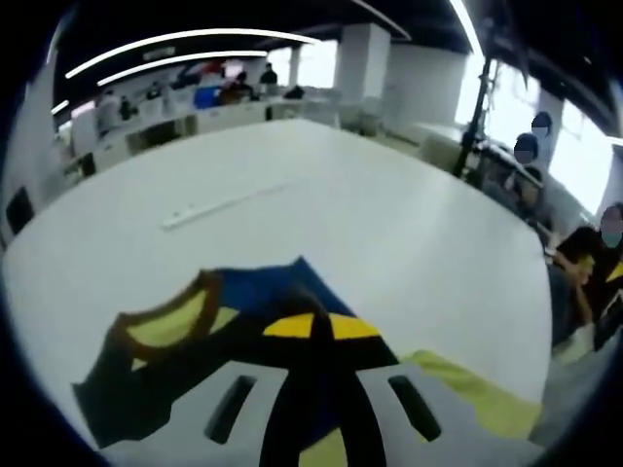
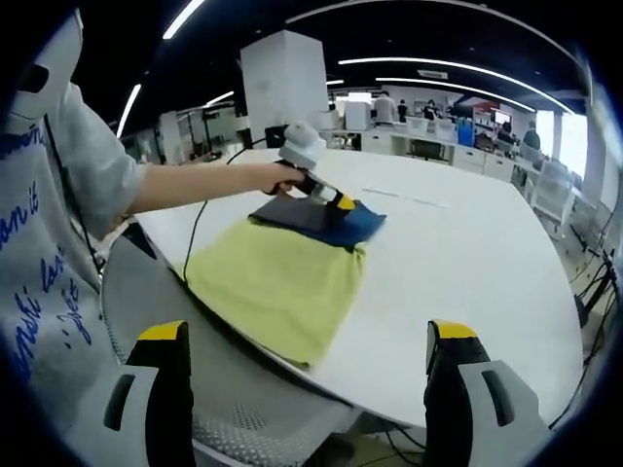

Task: Fold the garment on the visible template until the final outline fits inside the template.

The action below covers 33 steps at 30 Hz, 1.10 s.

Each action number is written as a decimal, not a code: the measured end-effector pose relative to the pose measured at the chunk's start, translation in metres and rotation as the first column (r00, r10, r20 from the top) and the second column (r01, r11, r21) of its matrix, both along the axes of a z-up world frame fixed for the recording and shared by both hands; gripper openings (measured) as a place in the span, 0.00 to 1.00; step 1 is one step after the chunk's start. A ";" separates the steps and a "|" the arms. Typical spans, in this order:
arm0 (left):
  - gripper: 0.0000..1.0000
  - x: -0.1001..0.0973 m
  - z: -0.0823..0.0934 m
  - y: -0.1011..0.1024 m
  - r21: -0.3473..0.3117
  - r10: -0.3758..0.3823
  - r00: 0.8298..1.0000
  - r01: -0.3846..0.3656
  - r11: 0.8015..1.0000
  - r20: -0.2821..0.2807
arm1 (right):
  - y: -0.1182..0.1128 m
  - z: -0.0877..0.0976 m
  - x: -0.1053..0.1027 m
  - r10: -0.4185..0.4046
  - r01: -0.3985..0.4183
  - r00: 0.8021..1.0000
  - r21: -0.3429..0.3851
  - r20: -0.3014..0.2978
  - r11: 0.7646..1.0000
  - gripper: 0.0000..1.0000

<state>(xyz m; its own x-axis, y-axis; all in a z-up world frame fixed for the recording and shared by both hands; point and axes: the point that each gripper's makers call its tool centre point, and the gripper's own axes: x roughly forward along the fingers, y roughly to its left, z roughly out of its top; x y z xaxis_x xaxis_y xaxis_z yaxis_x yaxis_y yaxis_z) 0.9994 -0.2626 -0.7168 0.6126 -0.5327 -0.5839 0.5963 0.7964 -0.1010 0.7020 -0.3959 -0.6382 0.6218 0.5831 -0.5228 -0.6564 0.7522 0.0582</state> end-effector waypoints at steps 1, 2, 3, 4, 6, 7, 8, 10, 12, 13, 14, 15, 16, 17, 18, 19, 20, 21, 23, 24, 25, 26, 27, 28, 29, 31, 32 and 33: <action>0.00 -0.001 0.000 -0.002 -0.007 0.001 1.000 -0.001 1.000 0.000 | 0.000 0.001 0.000 0.001 -0.001 1.000 0.003 0.002 1.000 1.00; 0.01 -0.002 -0.001 -0.004 -0.018 0.000 1.000 0.000 1.000 -0.008 | 0.001 0.001 0.000 0.001 -0.001 1.000 0.006 0.002 1.000 1.00; 0.02 -0.002 -0.001 -0.005 -0.022 0.000 1.000 -0.001 1.000 -0.011 | 0.001 0.001 0.001 -0.001 0.001 1.000 0.007 0.002 1.000 1.00; 0.02 -0.002 -0.001 -0.006 -0.026 0.002 1.000 -0.002 1.000 -0.013 | 0.000 0.001 0.001 -0.001 0.001 1.000 0.006 0.002 1.000 1.00; 0.04 -0.002 -0.001 -0.008 -0.028 0.006 1.000 -0.006 1.000 -0.003 | 0.000 -0.001 0.001 0.000 0.000 1.000 0.001 -0.002 1.000 1.00; 0.04 -0.003 -0.001 -0.010 -0.029 0.007 1.000 -0.007 1.000 -0.004 | -0.001 -0.002 0.001 0.000 0.000 1.000 -0.001 -0.005 1.000 1.00; 0.04 -0.003 -0.001 -0.011 -0.031 0.007 1.000 -0.007 1.000 -0.005 | -0.001 -0.003 0.000 0.000 0.000 1.000 -0.001 -0.006 1.000 1.00; 0.03 -0.004 -0.001 -0.013 -0.036 0.006 1.000 -0.007 0.999 -0.008 | -0.001 -0.003 0.000 0.000 0.000 1.000 -0.001 -0.007 1.000 1.00; 0.02 -0.006 0.000 -0.016 -0.044 0.004 1.000 -0.005 0.999 -0.009 | -0.002 -0.003 0.000 -0.003 0.003 1.000 0.003 -0.007 1.000 1.00; 0.03 -0.007 0.000 -0.017 -0.046 0.003 1.000 -0.003 0.999 -0.009 | -0.002 -0.003 0.000 -0.004 0.004 1.000 0.003 -0.007 1.000 1.00; 0.03 -0.008 0.001 -0.018 -0.048 -0.002 1.000 0.002 0.999 -0.008 | -0.002 -0.003 0.000 -0.005 0.005 1.000 0.003 -0.008 1.000 1.00; 0.03 -0.008 0.001 -0.020 -0.047 -0.005 1.000 0.005 0.999 -0.009 | -0.002 -0.003 0.000 -0.006 0.006 1.000 0.002 -0.008 1.000 1.00; 0.03 -0.009 0.001 -0.021 -0.043 -0.008 1.000 0.008 0.999 -0.007 | -0.002 -0.003 0.000 -0.004 0.004 1.000 0.001 -0.009 1.000 1.00; 0.02 -0.010 0.002 -0.021 -0.043 -0.009 1.000 0.009 0.999 -0.005 | -0.002 -0.004 0.000 -0.004 0.004 1.000 0.000 -0.010 1.000 1.00; 0.02 -0.010 0.002 -0.021 -0.045 -0.009 1.000 0.009 0.999 -0.006 | -0.002 -0.004 0.000 -0.002 0.002 1.000 0.000 -0.009 1.000 1.00; 0.02 -0.010 0.002 -0.022 -0.047 -0.009 1.000 0.008 0.999 -0.007 | -0.002 -0.003 0.000 -0.001 0.001 1.000 0.001 -0.009 1.000 1.00; 0.02 -0.012 0.003 -0.022 -0.047 -0.010 1.000 0.009 0.999 -0.007 | -0.001 -0.003 0.000 0.000 0.000 1.000 0.003 -0.009 1.000 1.00; 0.02 -0.013 0.003 -0.022 -0.046 -0.011 1.000 0.011 0.999 -0.007 | -0.001 -0.003 0.001 0.000 0.000 1.000 0.003 -0.009 1.000 1.00; 0.02 -0.015 0.003 -0.022 -0.045 -0.013 1.000 0.013 0.999 -0.006 | -0.001 -0.004 0.001 0.000 0.000 1.000 0.002 -0.010 1.000 1.00; 0.02 -0.016 0.003 -0.022 -0.044 -0.017 1.000 0.017 0.999 -0.008 | -0.002 -0.004 0.001 -0.001 0.001 1.000 0.001 -0.011 1.000 1.00; 0.02 -0.018 0.003 -0.022 -0.043 -0.020 1.000 0.020 0.999 -0.011 | -0.002 -0.004 0.001 -0.002 0.002 1.000 0.003 -0.011 1.000 1.00; 0.03 -0.019 0.003 -0.022 -0.042 -0.022 1.000 0.021 0.999 -0.012 | -0.001 -0.004 0.001 -0.002 0.002 1.000 0.006 -0.010 1.000 1.00; 0.04 -0.020 0.002 -0.022 -0.039 -0.023 1.000 0.023 0.999 -0.010 | -0.001 -0.004 0.001 -0.001 0.001 1.000 0.009 -0.012 1.000 1.00; 0.04 -0.021 0.003 -0.021 -0.039 -0.023 1.000 0.023 0.999 -0.009 | -0.001 -0.004 0.001 0.000 0.000 1.000 0.009 -0.012 1.000 1.00; 0.06 -0.022 0.003 -0.021 -0.040 -0.022 1.000 0.021 0.999 -0.010 | -0.001 -0.004 0.001 0.001 -0.001 1.000 0.007 -0.011 1.000 1.00; 0.07 -0.022 0.003 -0.020 -0.029 -0.013 1.000 0.012 1.000 -0.015 | -0.001 -0.004 0.001 0.003 -0.003 1.000 0.004 -0.011 1.000 1.00; 0.08 -0.023 0.003 -0.019 -0.016 -0.013 1.000 0.013 1.000 -0.008 | 0.000 -0.004 0.001 0.004 -0.004 1.000 0.005 -0.009 1.000 1.00; 0.08 -0.023 0.004 -0.019 -0.016 -0.014 1.000 0.014 1.000 -0.004 | 0.000 -0.003 0.002 0.004 -0.004 1.000 0.007 -0.008 1.000 1.00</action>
